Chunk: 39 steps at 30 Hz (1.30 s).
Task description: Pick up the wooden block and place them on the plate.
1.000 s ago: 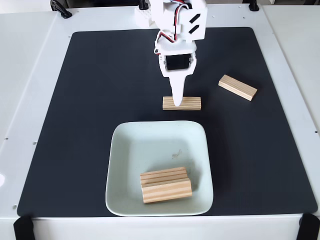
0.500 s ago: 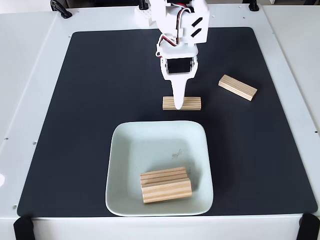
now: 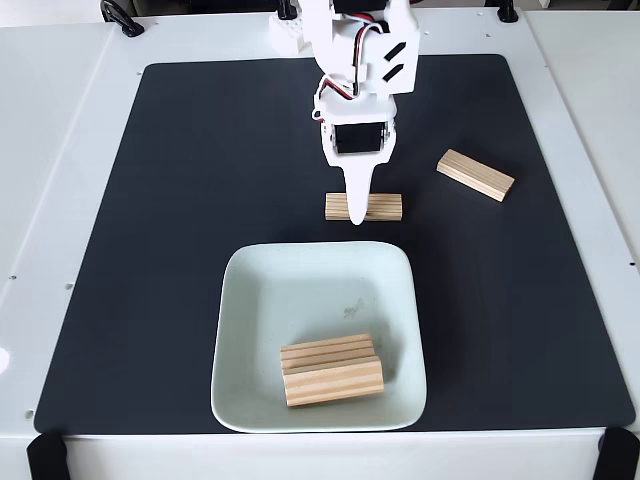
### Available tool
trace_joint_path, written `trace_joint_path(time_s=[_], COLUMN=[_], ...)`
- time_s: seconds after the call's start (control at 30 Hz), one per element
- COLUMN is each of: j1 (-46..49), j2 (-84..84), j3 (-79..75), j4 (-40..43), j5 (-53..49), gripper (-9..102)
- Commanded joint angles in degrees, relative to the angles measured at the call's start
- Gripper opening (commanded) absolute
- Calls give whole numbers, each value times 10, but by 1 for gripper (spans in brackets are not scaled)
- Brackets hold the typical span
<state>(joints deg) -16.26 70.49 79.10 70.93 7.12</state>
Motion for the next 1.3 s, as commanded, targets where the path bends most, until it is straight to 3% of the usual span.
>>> trace_joint_path(time_s=[0.0,0.6,0.7,0.8,1.1,1.27], j1=[-13,-17,-21,-22,-22,-30], j2=[4,-37,-37,-37,-13,102], j3=[-17,-25,-22,-19,-23,-4], j4=[-20,-22,-23,-23,-47,-58], j5=[4,28,28,28,20,17], gripper=[21,21,15,0,0,0])
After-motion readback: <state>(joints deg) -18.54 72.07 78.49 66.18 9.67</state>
